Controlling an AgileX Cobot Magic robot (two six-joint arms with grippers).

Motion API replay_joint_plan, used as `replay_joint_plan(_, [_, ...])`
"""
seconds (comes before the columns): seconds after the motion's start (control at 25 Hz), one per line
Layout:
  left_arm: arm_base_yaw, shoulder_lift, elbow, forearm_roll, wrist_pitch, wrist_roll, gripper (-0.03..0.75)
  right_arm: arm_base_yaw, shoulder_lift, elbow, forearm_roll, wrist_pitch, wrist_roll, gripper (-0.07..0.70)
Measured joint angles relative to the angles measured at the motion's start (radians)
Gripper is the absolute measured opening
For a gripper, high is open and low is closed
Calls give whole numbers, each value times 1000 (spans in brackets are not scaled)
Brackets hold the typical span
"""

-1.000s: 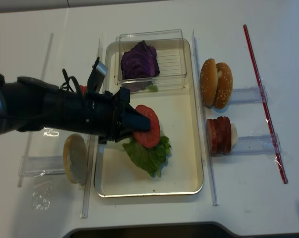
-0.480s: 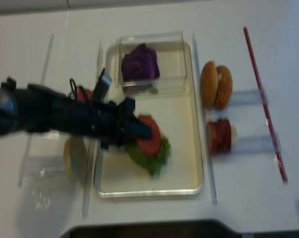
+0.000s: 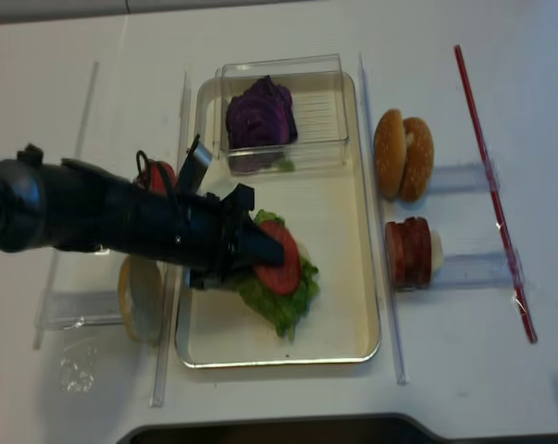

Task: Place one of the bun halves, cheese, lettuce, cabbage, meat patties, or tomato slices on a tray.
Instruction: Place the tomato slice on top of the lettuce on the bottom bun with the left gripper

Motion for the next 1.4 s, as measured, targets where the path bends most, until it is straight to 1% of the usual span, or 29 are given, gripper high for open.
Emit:
replay_joint_plan(0.12, [0, 0, 0, -2, 2, 2, 118, 0, 0, 0, 0, 0, 0, 562])
replay_joint_plan(0.16, [0, 0, 0, -2, 1, 2, 134, 0, 0, 0, 0, 0, 0, 562])
replay_joint_plan(0.24, [0, 0, 0, -4, 4, 2, 208, 0, 0, 0, 0, 0, 0, 562])
replay_joint_plan(0.28, [0, 0, 0, -4, 7, 2, 261, 0, 0, 0, 0, 0, 0, 562])
replay_joint_plan(0.32, [0, 0, 0, -7, 15, 2, 314, 0, 0, 0, 0, 0, 0, 562])
replay_joint_plan(0.4, [0, 0, -2, -14, 41, 2, 393, 0, 0, 0, 0, 0, 0, 562])
replay_joint_plan(0.48, [0, 0, -11, -15, 67, 2, 436, 0, 0, 0, 0, 0, 0, 562])
replay_joint_plan(0.6, [0, 0, -23, -15, 97, 2, 455, 0, 0, 0, 0, 0, 0, 562])
replay_joint_plan(0.68, [0, 0, -26, -15, 102, -2, 459, 0, 0, 0, 0, 0, 0, 562])
replay_joint_plan(0.8, [0, 0, -39, 13, 104, -28, 459, 0, 0, 0, 0, 0, 0, 562])
replay_joint_plan(1.04, [0, 0, -90, 144, 106, -109, 451, 0, 0, 0, 0, 0, -2, 562])
replay_joint_plan(1.4, [0, 2, -148, 177, 113, -166, 450, 0, 0, 0, -4, 0, -2, 562])
